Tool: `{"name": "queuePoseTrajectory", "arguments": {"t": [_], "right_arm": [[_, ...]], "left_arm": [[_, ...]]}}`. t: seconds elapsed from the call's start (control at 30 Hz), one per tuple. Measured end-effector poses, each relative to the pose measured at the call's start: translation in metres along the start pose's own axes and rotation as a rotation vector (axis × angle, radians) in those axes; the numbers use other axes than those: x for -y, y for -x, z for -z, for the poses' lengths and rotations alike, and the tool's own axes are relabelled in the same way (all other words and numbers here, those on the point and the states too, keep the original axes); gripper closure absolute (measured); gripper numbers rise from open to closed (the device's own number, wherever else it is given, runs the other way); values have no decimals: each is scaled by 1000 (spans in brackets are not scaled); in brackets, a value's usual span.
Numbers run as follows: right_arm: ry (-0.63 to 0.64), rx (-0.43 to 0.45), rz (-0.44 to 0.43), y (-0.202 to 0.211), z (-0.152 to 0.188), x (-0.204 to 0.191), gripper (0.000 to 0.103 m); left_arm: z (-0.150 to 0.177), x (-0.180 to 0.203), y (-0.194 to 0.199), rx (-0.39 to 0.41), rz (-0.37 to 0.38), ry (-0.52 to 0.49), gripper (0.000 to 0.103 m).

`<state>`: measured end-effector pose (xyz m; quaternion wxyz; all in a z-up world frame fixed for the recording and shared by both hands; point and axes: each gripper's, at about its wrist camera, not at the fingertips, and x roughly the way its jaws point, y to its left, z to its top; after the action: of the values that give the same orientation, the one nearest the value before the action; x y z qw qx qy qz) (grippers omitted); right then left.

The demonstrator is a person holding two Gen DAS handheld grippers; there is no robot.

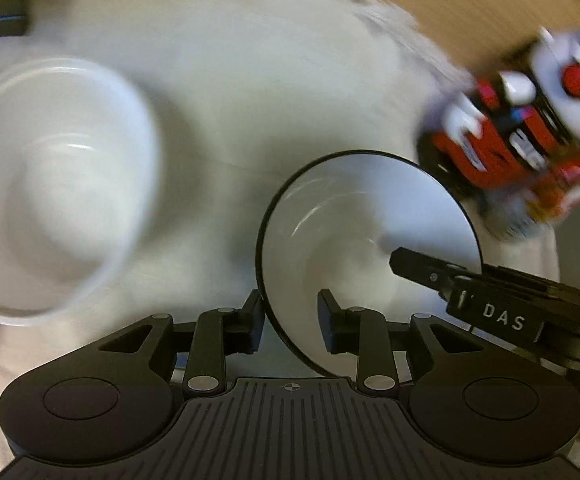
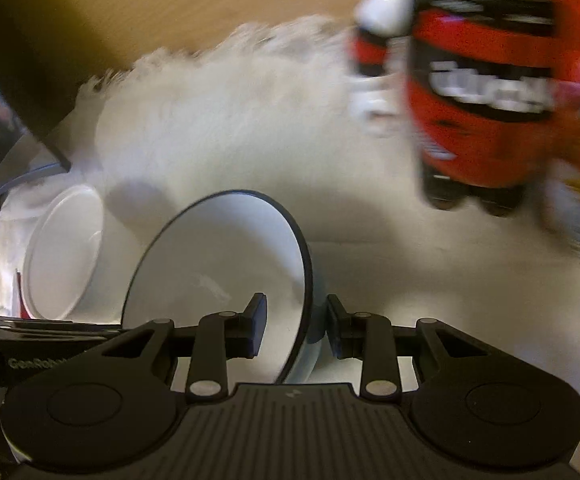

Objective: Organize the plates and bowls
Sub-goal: 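Grasp the blue bowl rim with the right tool and lift it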

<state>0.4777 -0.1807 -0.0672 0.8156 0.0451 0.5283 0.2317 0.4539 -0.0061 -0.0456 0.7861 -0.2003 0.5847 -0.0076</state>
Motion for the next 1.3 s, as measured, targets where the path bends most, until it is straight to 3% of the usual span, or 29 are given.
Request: {"name": "queuePoseTrajectory", "arguments": {"t": [0.2, 0.3, 0.43, 0.67, 0.8, 1.0, 1.17, 1.3], "right_arm": [[-90, -6, 32, 19, 13, 44, 72], [-150, -21, 19, 14, 18, 59, 72], [-192, -15, -18, 11, 22, 68, 70], [-187, -41, -7, 1, 15, 63, 64], [-203, -60, -24, -7, 15, 66, 64], [-187, -67, -13, -11, 13, 61, 63], [-174, -64, 34, -13, 10, 51, 63], [-164, -31, 16, 2, 13, 48, 63]], "left_arm": [[-2, 29, -14, 4, 43, -56, 72], [-2, 36, -15, 25, 49, -86, 72], [-9, 33, -30, -13, 63, -76, 73], [-15, 32, -45, -25, 66, -92, 73], [-16, 24, -52, -38, 63, -78, 84], [-14, 21, -61, -44, 66, -76, 84], [-13, 31, -58, -33, 8, -106, 81], [-6, 32, -38, -5, 38, -123, 81]]}}
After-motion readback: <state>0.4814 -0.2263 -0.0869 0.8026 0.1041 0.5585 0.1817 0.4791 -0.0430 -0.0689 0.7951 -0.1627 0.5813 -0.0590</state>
